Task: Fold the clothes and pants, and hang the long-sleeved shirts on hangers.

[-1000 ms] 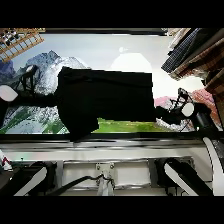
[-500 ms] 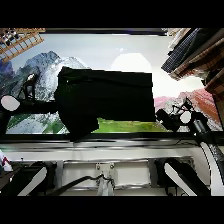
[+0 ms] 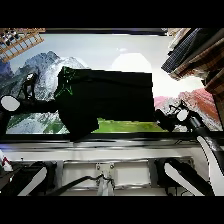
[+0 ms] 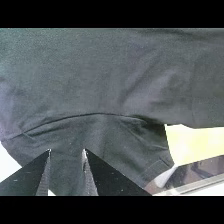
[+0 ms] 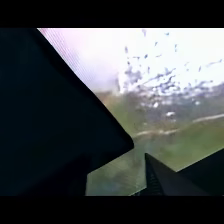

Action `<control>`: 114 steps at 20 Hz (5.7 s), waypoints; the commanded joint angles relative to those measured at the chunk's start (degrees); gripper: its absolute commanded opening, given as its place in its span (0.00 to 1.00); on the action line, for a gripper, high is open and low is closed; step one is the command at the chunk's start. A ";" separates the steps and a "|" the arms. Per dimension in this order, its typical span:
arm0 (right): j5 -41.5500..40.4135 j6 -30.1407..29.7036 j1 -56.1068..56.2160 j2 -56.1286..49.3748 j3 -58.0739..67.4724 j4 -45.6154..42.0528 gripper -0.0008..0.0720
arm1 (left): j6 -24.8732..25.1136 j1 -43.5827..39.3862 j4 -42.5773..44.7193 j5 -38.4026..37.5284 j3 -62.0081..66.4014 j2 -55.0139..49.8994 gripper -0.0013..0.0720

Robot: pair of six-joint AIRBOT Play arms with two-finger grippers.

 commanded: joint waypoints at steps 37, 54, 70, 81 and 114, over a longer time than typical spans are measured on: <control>-7.45 -9.25 -0.04 -3.28 0.35 4.92 0.04 | -9.33 2.51 1.62 8.09 -3.89 -19.37 0.35; 0.15 -13.03 -0.04 8.07 0.33 3.63 0.04 | -5.09 1.75 4.61 1.55 -3.67 -6.67 0.03; 22.10 -14.82 -0.04 39.54 0.35 -4.42 0.04 | -7.06 1.73 9.09 -5.77 -3.72 20.31 0.03; -1.09 -25.09 -0.04 4.11 9.94 3.39 0.05 | -1.86 1.25 9.05 26.60 -3.63 -2.89 0.03; 16.57 -50.95 -20.31 -22.05 25.22 26.67 0.60 | 19.47 -2.25 -27.71 12.81 3.13 -5.86 0.60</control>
